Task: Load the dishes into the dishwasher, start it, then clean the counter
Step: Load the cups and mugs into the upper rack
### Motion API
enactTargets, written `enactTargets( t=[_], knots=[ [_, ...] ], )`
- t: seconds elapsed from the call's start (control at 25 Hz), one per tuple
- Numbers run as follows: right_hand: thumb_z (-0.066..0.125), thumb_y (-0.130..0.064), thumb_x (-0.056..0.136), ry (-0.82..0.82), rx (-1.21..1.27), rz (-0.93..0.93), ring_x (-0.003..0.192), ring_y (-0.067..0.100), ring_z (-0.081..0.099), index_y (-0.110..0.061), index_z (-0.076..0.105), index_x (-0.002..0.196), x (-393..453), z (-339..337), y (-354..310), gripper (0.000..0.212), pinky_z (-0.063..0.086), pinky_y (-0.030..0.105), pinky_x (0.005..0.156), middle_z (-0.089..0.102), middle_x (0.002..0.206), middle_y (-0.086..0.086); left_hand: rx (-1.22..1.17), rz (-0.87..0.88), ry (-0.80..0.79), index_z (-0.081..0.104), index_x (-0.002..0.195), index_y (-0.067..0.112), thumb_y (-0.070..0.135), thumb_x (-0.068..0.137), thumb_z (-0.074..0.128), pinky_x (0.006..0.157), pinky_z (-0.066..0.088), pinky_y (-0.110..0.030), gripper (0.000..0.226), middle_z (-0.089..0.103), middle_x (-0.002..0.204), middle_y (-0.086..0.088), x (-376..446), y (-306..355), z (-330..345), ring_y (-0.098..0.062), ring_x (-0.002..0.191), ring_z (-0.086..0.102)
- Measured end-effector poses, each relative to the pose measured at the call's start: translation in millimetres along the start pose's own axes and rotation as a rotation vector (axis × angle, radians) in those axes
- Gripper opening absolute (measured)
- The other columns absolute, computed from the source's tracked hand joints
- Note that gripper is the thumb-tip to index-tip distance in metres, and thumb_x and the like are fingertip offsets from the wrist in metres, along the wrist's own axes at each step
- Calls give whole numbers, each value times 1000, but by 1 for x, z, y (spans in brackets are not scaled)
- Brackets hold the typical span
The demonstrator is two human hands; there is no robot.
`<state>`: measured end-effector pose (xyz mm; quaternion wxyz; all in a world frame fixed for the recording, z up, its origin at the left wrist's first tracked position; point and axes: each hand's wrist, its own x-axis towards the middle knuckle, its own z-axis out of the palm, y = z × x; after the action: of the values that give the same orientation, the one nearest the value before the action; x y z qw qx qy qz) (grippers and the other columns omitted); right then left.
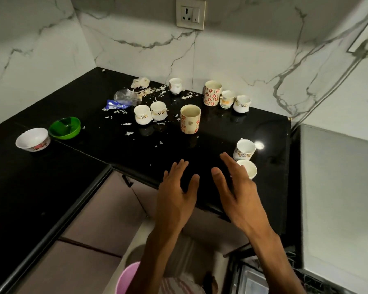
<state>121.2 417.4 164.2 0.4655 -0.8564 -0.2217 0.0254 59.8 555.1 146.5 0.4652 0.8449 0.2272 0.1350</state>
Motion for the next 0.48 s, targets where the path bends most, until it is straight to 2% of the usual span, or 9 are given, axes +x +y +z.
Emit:
enactTargets(
  t=[0.16,0.24,0.32,0.48],
  knots=[
    [41,-58,93,-51,3,-25,142,8,32,-22,42,145,28,-18,20,63,34,44,114,43,150,-5,-20,-85,30,39,144,28,58,87,44,110,36,-53,65,31,155,-2,24,3,32,-28,145,23],
    [40,-60,93,-77,0,-5,142,8,32,-24,41,145,41,-22,29,64,35,43,114,42,151,-5,-2,-136,45,40,144,31,59,88,45,109,37,-51,62,34,154,-1,37,0,43,-27,144,27],
    [39,-61,92,-92,7,13,142,7,31,-25,41,146,51,-23,36,65,34,42,115,41,151,-6,6,-151,65,42,143,29,51,92,50,113,32,-42,56,37,152,0,51,-4,50,-24,144,27],
    [36,-64,92,-129,3,47,143,5,28,-27,37,147,73,-23,44,66,30,43,117,39,152,-7,-18,-139,102,45,142,18,38,94,57,105,30,-26,53,46,147,-2,92,-7,58,-19,139,36]
  ],
)
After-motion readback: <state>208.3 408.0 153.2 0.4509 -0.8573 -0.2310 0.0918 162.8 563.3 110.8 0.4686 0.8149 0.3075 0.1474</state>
